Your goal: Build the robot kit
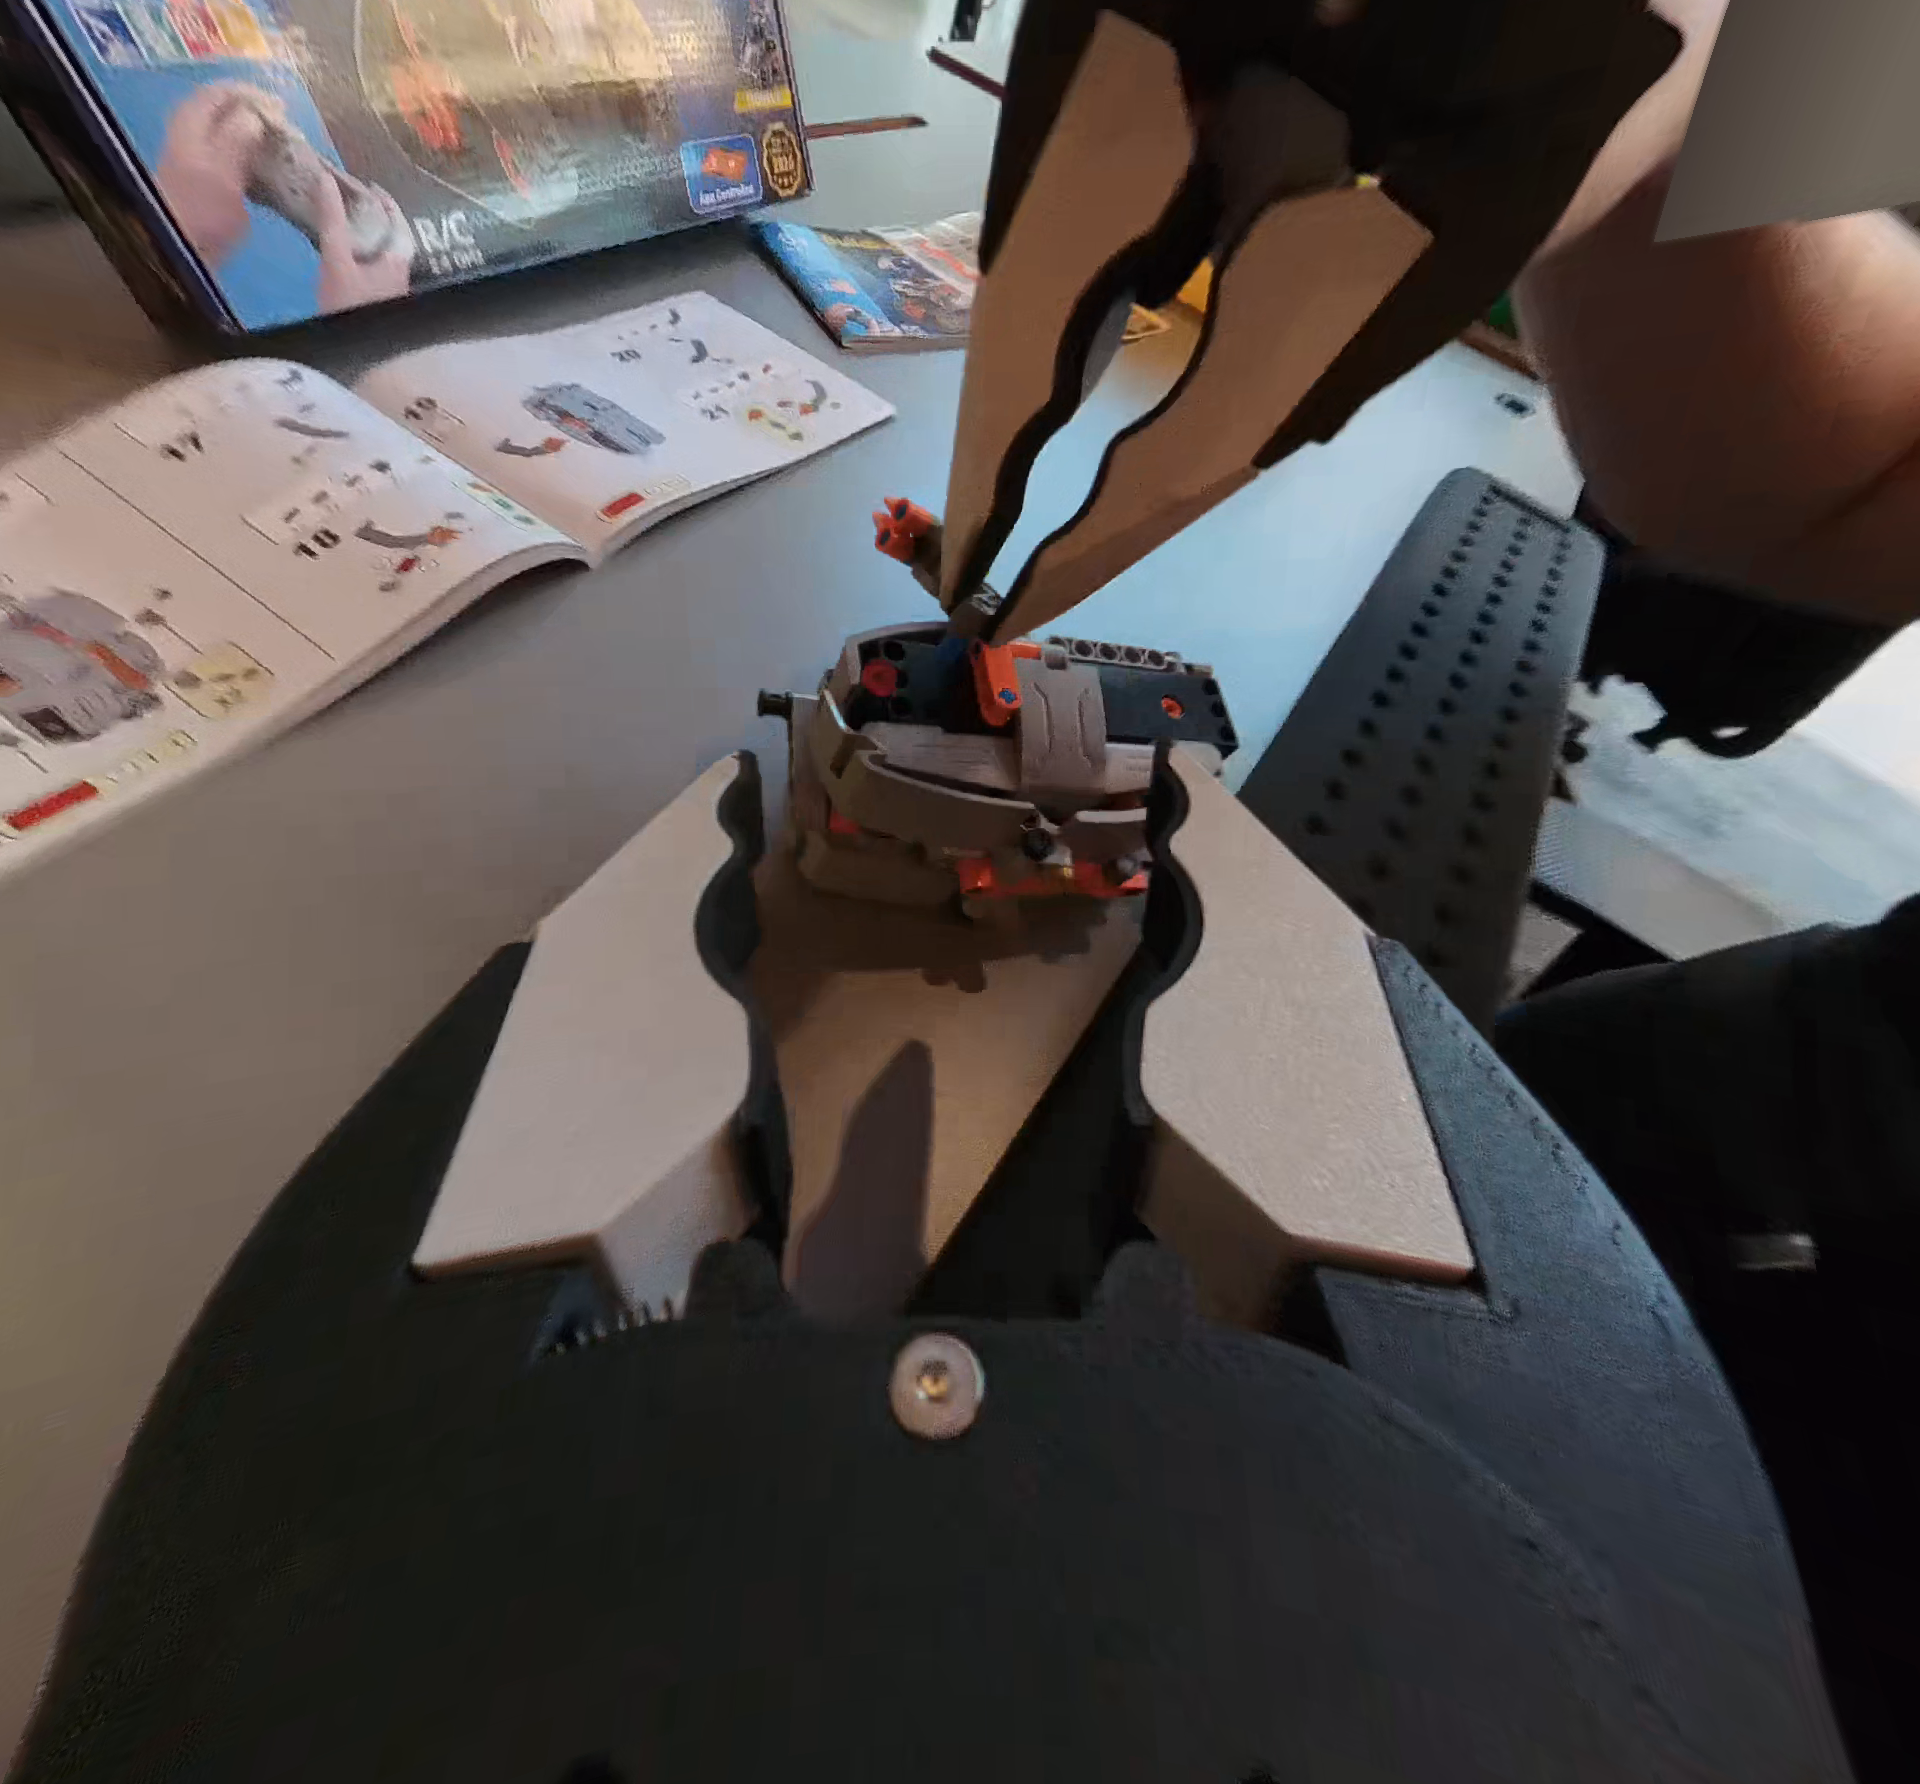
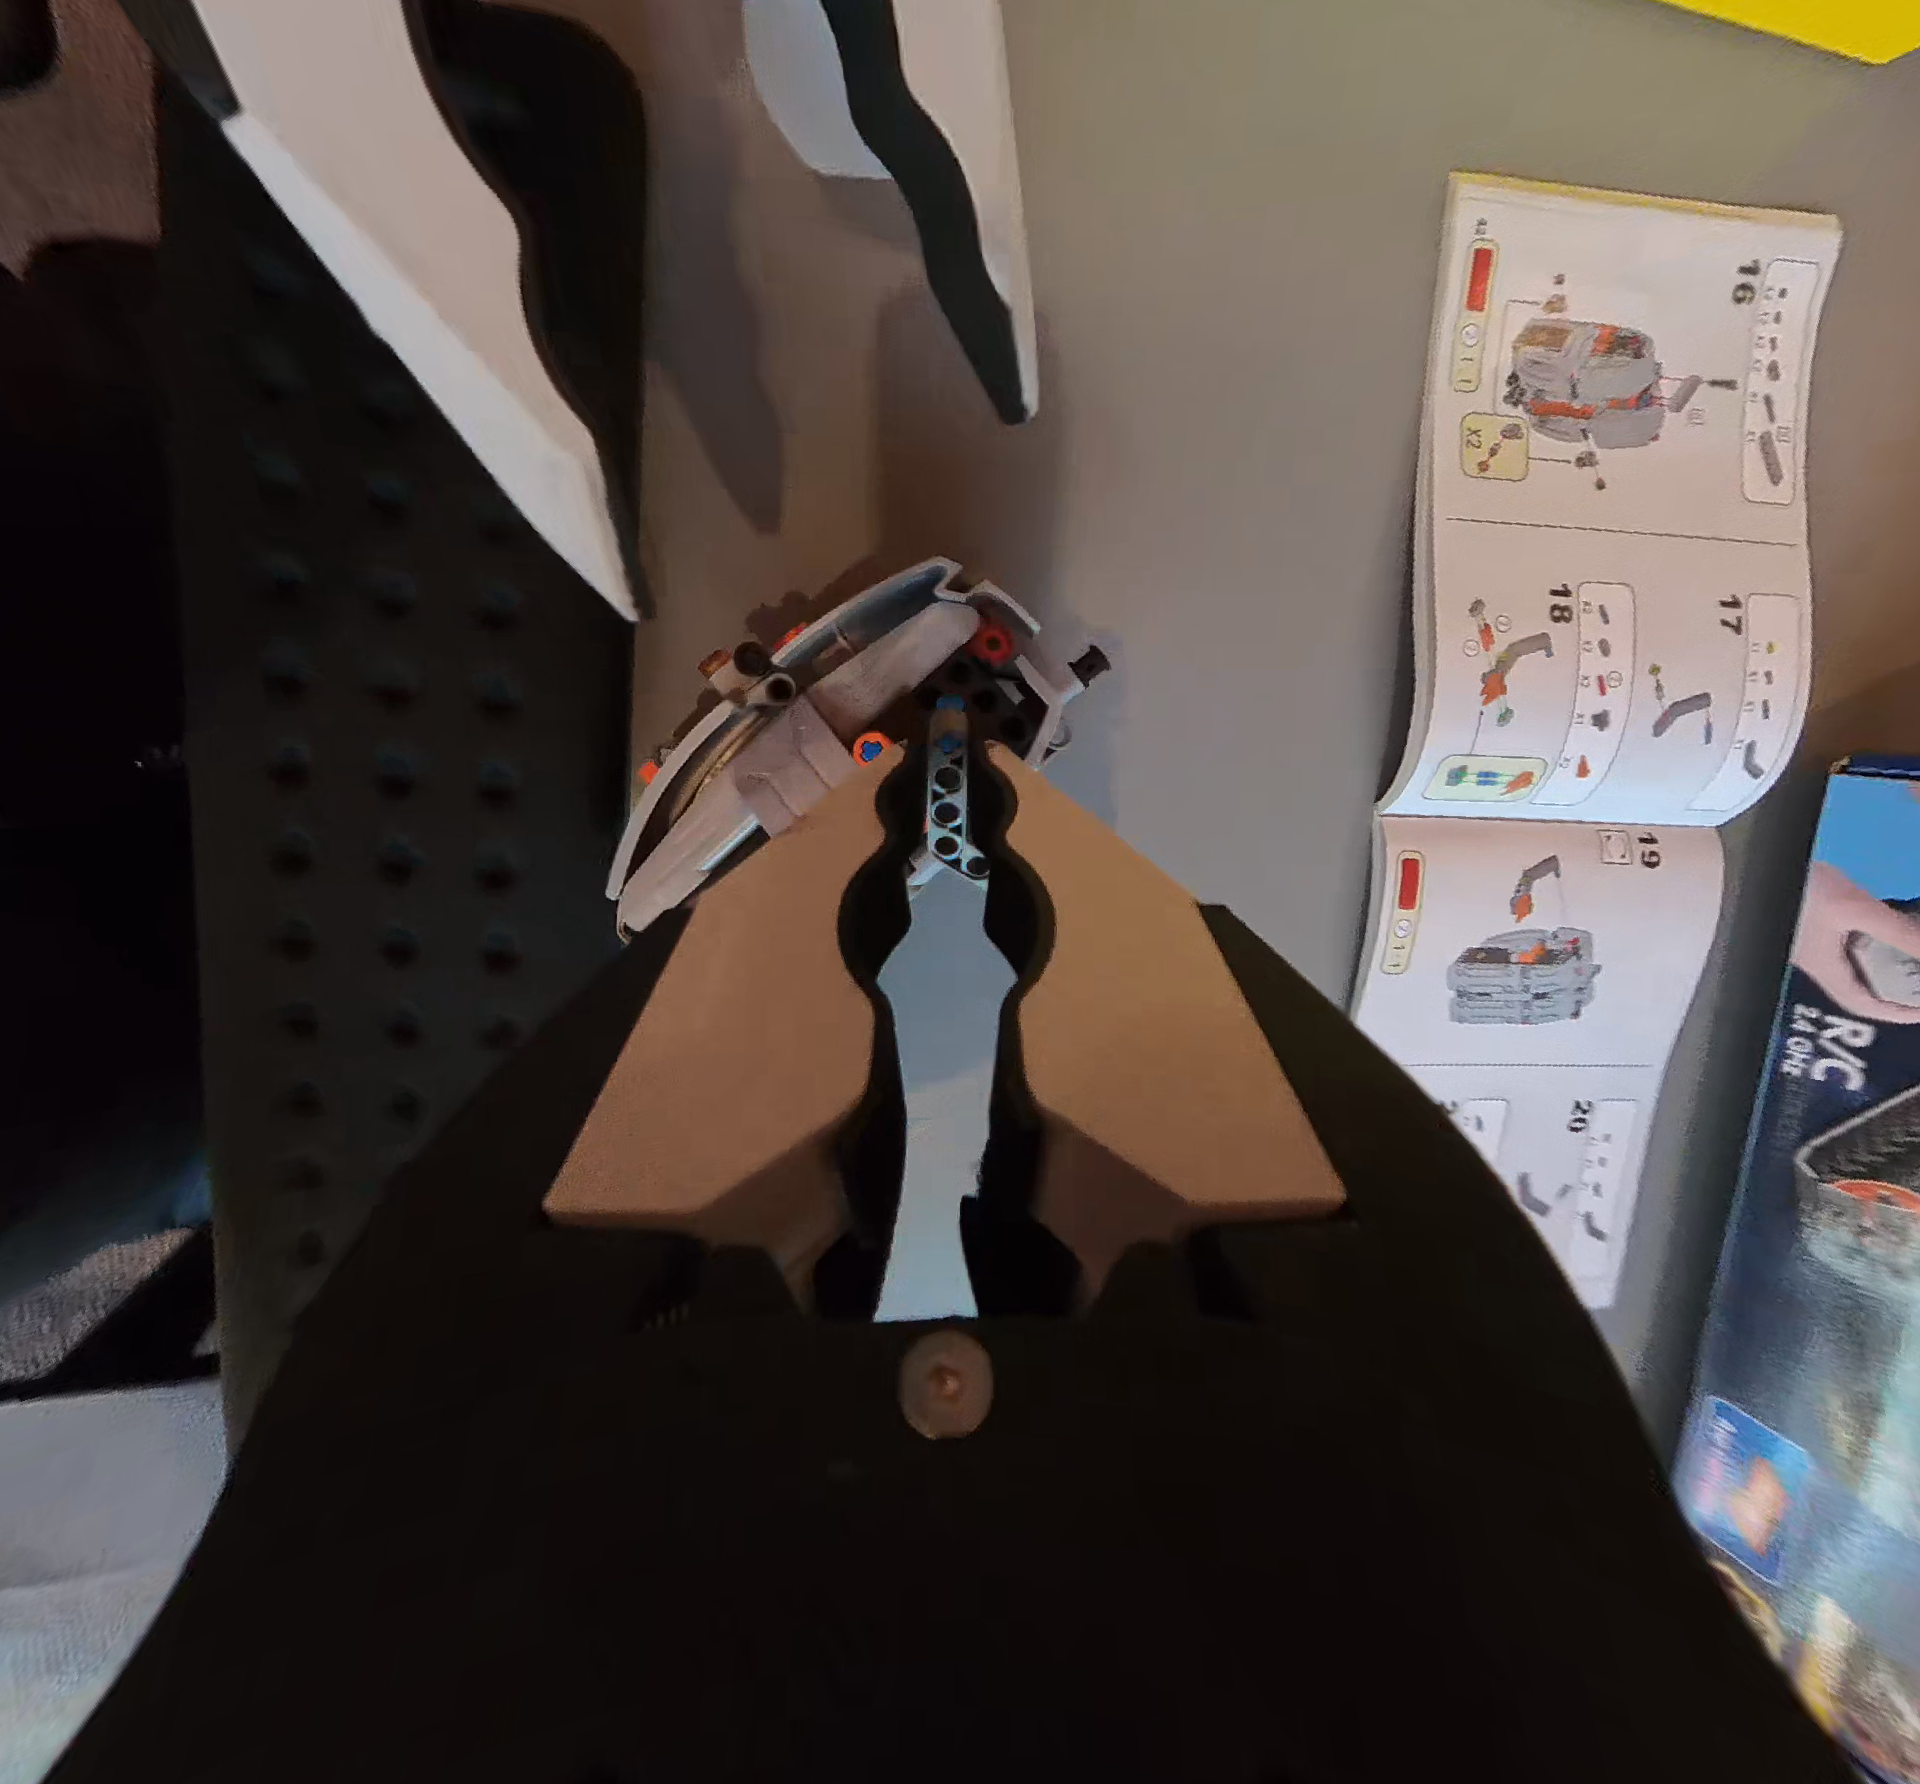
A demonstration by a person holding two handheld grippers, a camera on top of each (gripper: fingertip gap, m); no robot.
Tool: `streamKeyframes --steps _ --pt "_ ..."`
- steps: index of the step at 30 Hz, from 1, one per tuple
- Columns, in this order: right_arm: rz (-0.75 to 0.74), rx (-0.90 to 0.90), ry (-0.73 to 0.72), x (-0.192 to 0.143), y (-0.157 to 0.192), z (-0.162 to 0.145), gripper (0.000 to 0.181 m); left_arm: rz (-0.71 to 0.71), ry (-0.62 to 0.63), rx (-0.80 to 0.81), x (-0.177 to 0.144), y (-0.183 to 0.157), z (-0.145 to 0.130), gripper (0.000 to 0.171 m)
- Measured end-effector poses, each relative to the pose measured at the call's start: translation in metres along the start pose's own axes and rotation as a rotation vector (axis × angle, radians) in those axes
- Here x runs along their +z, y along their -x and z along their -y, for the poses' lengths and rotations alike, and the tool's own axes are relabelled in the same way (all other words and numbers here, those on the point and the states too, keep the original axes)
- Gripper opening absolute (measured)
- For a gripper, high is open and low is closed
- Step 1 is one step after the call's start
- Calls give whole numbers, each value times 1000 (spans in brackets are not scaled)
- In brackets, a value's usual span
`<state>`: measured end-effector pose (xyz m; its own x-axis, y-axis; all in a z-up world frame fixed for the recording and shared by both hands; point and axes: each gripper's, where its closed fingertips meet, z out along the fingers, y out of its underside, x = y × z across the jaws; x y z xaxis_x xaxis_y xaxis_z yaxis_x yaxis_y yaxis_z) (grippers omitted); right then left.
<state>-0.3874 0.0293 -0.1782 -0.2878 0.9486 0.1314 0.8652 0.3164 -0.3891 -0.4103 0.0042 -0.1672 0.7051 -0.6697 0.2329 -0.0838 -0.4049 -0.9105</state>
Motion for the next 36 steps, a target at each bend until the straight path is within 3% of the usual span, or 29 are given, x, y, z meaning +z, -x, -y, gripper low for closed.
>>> streamKeyframes --steps 6,12,16,19,21,28,36 --pt "-26 -51 147 9 -4 3 8 -30 41 99 15 5 -13 61" --pt "-26 -49 221 11 -4 1 8 -88 58 135 25 3 -16 61" --pt "-36 -79 267 13 -3 3 8 -128 45 156 31 5 -17 76" --pt "-55 -112 314 14 -4 4 8 -167 53 131 39 5 -24 61" --pt "-90 -142 335 14 -8 3 9 -164 39 105 40 7 -22 59" --pt "-86 -79 250 14 -7 3 8 -153 35 107 41 7 -21 59" --pt "-63 42 24 11 -12 2 10 -155 6 82 38 9 -17 54"
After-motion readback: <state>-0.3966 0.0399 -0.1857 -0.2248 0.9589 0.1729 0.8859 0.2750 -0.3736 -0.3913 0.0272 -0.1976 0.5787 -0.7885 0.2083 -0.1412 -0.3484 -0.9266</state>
